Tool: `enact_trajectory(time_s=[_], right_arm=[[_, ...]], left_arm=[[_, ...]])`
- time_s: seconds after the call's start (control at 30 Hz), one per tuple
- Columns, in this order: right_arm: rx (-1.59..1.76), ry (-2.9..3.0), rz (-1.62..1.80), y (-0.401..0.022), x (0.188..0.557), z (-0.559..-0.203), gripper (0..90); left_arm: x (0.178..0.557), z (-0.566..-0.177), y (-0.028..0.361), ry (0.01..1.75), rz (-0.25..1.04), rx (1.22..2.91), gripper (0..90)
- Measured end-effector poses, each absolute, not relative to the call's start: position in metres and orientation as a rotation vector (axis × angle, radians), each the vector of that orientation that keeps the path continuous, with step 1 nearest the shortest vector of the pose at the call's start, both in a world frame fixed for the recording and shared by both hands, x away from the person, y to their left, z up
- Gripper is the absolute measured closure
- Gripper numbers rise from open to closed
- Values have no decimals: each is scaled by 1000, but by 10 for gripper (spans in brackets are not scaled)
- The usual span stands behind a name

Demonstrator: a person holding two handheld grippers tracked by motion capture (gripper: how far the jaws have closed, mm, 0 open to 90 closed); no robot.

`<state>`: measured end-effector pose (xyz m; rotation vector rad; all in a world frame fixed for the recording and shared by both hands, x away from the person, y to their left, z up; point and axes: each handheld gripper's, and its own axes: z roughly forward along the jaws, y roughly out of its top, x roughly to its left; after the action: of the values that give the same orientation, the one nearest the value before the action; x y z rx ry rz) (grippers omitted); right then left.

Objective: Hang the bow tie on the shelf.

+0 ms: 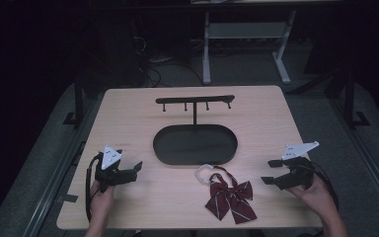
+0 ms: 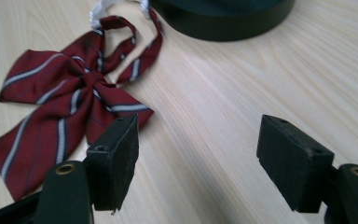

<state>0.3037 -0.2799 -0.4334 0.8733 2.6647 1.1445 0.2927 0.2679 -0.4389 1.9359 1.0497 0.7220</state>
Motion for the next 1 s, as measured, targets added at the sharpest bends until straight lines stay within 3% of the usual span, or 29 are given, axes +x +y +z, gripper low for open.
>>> enact_trajectory(time_s=[0.53, 0.77, 1.0], right_arm=[[712, 2779, 1079, -224, 314, -410, 335], [602, 2866, 980, -192, 336, -411, 399], [552, 2933, 906, -162, 357, -427, 551]], left_arm=[[292, -439, 265, 1029, 719, 1924, 135], [293, -438, 265, 1021, 731, 1931, 135], [293, -439, 269, 1035, 733, 1916, 135]])
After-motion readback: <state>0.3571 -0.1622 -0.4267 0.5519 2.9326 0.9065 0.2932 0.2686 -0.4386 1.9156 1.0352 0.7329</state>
